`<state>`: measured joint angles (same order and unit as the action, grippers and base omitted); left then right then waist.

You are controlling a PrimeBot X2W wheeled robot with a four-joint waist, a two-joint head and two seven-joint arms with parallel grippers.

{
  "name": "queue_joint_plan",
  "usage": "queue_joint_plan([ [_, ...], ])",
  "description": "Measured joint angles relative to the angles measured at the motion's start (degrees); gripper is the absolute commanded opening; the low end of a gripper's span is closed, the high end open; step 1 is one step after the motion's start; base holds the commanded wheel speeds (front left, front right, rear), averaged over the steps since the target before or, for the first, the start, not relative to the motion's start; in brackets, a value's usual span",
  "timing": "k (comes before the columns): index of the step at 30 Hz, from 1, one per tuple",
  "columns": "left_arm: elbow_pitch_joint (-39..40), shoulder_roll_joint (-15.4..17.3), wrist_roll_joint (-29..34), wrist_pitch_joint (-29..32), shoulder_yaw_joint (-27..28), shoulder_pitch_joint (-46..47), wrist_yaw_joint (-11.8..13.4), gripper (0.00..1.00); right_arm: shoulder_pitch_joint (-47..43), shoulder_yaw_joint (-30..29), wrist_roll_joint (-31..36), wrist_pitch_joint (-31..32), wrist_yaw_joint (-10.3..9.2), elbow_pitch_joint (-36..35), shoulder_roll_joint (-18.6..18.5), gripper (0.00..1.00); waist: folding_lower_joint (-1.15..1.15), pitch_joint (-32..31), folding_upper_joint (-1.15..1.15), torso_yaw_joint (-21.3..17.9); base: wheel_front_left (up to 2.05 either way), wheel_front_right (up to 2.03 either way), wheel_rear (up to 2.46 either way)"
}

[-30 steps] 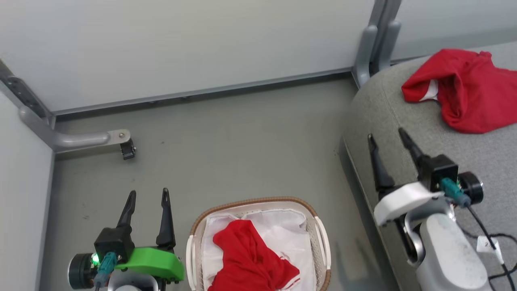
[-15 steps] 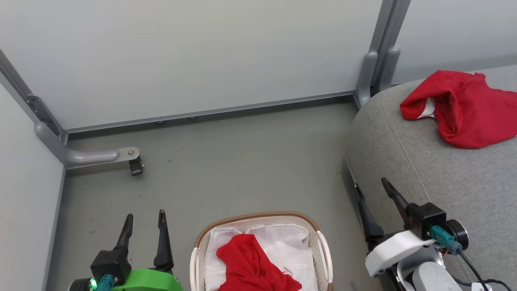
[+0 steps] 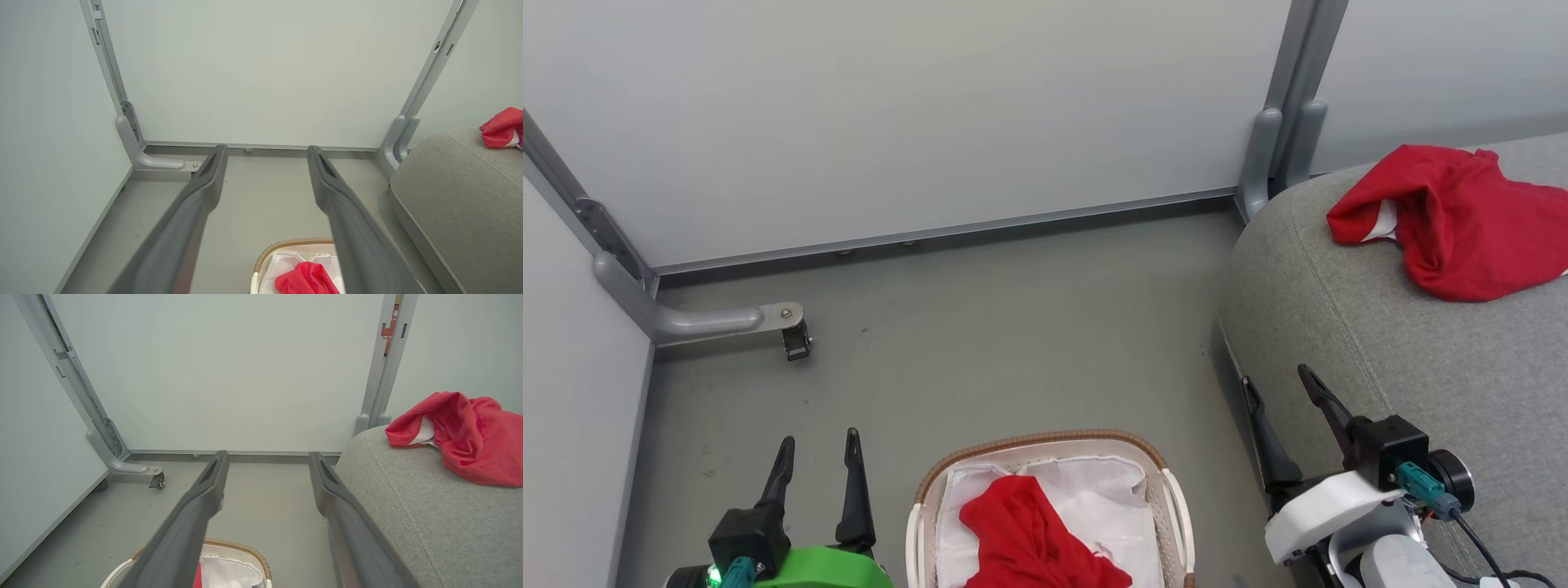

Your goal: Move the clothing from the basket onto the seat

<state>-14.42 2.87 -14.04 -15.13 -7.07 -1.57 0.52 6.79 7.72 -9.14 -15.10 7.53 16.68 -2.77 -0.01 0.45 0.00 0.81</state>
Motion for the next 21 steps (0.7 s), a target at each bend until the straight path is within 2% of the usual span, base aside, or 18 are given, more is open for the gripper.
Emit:
queue_joint_plan([
  [21,-0.7,0.0,0.4,0.0,-1.0,0.5,-0.1,1.0,0.2,-0.8,0.7,0.0,0.0,-0.1,0.0,1.0,0.0,0.9,0.0,-0.3,0.0,0.0,0.0],
])
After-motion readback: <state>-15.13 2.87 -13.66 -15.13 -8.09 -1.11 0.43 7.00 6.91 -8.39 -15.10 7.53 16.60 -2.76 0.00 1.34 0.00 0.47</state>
